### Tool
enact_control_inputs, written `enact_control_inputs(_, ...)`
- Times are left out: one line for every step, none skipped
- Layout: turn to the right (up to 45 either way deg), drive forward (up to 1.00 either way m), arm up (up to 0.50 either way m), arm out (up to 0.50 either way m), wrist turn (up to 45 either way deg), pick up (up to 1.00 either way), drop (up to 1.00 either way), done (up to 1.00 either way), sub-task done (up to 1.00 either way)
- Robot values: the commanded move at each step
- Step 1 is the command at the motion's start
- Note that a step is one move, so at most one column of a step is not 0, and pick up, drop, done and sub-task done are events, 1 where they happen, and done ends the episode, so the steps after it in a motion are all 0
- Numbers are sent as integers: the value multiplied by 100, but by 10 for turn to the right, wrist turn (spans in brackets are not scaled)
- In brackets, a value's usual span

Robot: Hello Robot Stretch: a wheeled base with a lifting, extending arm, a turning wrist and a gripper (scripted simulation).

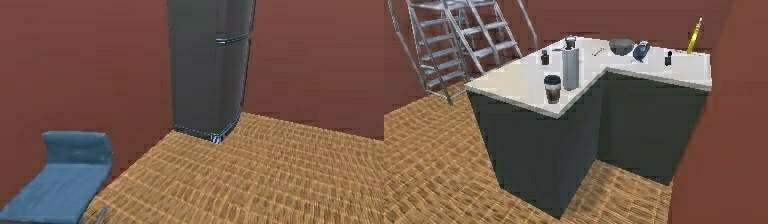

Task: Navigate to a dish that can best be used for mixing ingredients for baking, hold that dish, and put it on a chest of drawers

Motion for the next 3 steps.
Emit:
enact_control_inputs(-60, 0, 0, 0, 0, 0, 0, 0, 0)
enact_control_inputs(0, 10, 0, 0, 0, 0, 0, 0, 0)
enact_control_inputs(450, 0, 0, 0, 0, 0, 0, 0, 0)
